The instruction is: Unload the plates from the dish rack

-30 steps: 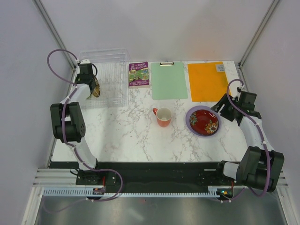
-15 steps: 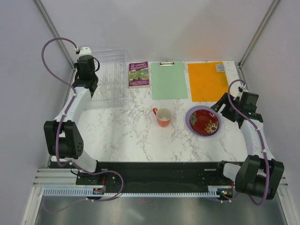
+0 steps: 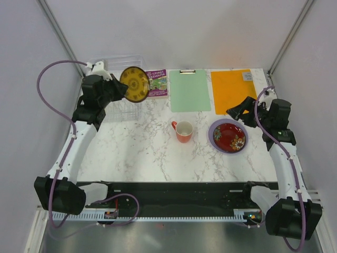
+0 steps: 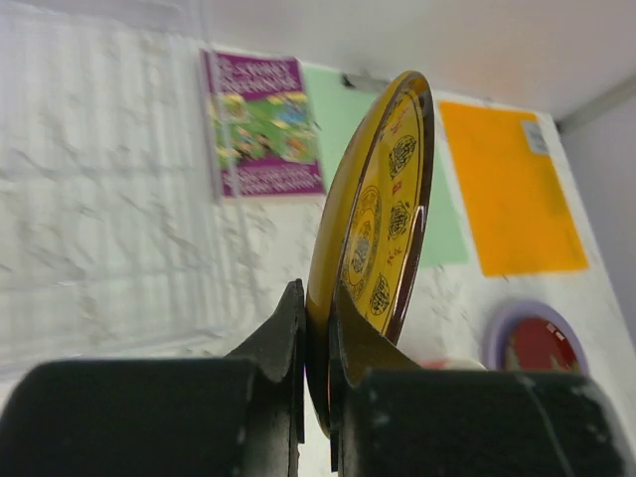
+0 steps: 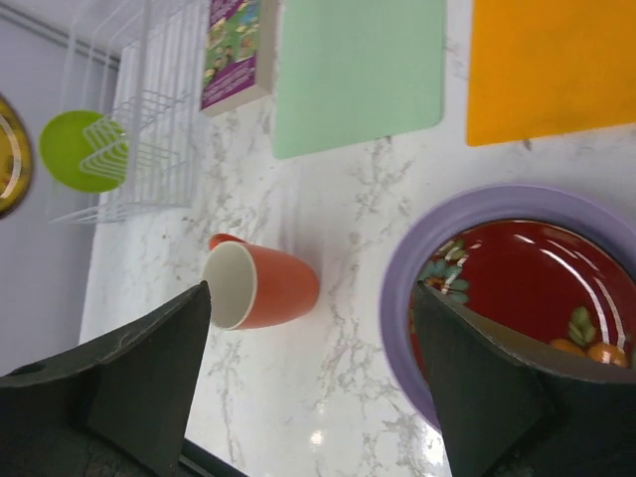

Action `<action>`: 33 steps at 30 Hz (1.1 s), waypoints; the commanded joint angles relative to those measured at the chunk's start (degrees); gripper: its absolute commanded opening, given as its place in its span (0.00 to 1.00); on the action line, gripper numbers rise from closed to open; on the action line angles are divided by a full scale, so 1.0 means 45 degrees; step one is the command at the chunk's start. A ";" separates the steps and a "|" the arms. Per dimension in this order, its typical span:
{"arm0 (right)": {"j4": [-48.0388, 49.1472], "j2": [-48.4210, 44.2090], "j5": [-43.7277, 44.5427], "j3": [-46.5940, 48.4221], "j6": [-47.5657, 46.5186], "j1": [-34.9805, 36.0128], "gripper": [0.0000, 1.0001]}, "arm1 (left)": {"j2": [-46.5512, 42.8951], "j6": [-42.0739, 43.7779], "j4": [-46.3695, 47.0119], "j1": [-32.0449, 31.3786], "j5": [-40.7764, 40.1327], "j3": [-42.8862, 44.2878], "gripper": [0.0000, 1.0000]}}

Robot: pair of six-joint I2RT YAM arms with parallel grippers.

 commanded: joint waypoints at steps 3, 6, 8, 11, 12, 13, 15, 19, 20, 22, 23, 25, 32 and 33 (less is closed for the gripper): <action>0.3982 0.0234 -0.2089 -0.0649 0.2633 0.1028 0.90 | 0.0294 -0.2588 0.0951 -0.2206 0.2509 -0.0781 0.02; 0.3985 0.0663 -0.1758 -0.0396 0.2636 0.1848 0.89 | 0.0626 -0.3136 0.1674 -0.2930 0.2879 -0.1268 0.02; 0.4589 0.0917 -0.1738 -0.0395 0.2792 0.2395 0.89 | 0.0763 -0.3778 0.2356 -0.3261 0.3346 -0.1523 0.02; 0.5058 0.1210 -0.1679 -0.0473 0.2949 0.2943 0.90 | 0.1134 -0.4132 0.2848 -0.3807 0.3603 -0.1563 0.02; 0.5136 0.1289 -0.1640 -0.0551 0.3007 0.3061 0.90 | 0.1231 -0.4211 0.3332 -0.3926 0.3758 -0.1447 0.02; 0.5388 0.1348 -0.1601 -0.0590 0.3046 0.3198 0.90 | 0.1368 -0.4250 0.3414 -0.4024 0.3856 -0.1427 0.02; 0.5760 0.1505 -0.1484 -0.0824 0.3260 0.3530 0.90 | 0.1719 -0.4504 0.3667 -0.4278 0.4070 -0.1329 0.02; 0.6874 0.1875 -0.1328 -0.1215 0.3982 0.4058 0.90 | 0.2091 -0.4817 0.4311 -0.4766 0.4189 -0.1270 0.02; 0.7030 0.2031 -0.1308 -0.1274 0.4042 0.4271 0.90 | 0.2150 -0.4914 0.4391 -0.5019 0.4208 -0.1270 0.02; 0.7363 0.2227 -0.1152 -0.1333 0.4159 0.4487 0.90 | 0.2345 -0.4934 0.4488 -0.5429 0.4228 -0.1173 0.02; 0.7480 0.2460 -0.1132 -0.1333 0.4199 0.4662 0.90 | 0.2404 -0.4934 0.4528 -0.5547 0.4247 -0.1134 0.02; 0.7734 0.2656 -0.1035 -0.1333 0.4296 0.4820 0.87 | 0.2502 -0.4993 0.4742 -0.5743 0.4384 -0.1153 0.02; 0.6879 0.2426 -0.0217 -0.1139 0.3869 0.4918 0.00 | 0.2151 -0.4526 0.4805 -0.6017 0.4368 -0.1368 0.10; 0.5967 0.2249 0.0095 -0.0925 0.3287 0.4918 0.00 | 0.2034 -0.4331 0.3970 -0.6017 0.3514 -0.1310 0.36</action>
